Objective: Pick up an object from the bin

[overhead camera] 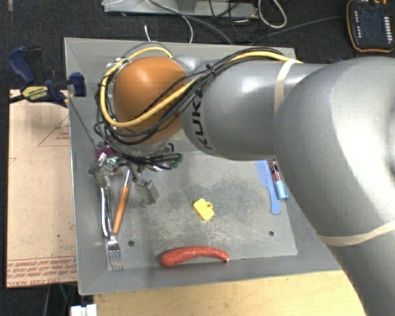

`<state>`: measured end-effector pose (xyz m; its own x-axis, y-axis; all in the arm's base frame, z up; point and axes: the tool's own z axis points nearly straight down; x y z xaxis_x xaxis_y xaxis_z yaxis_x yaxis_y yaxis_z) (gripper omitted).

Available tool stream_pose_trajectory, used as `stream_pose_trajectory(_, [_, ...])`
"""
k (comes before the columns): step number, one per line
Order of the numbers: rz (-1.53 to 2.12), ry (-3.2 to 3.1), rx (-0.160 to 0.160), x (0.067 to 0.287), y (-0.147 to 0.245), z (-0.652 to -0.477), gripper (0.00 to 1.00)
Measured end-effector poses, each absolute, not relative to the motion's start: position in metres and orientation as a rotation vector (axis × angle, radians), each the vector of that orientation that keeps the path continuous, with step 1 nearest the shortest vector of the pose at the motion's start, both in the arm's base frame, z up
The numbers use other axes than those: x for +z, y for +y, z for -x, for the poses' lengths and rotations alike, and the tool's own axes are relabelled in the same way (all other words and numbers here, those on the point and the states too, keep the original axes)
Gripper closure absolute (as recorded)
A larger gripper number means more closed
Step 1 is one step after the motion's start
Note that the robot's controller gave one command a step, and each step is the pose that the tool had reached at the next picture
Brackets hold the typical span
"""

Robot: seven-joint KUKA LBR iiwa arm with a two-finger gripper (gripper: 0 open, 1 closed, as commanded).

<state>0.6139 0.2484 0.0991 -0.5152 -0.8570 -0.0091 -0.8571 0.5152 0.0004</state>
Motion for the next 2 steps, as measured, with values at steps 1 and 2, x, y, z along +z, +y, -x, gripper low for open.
stream_pose_trajectory(1, [1.903,2.48,0.002,0.071,0.234,-0.634,0.0])
stream_pose_trajectory(2, [2.086,2.33,0.008,0.07,0.244,-0.605,1.0])
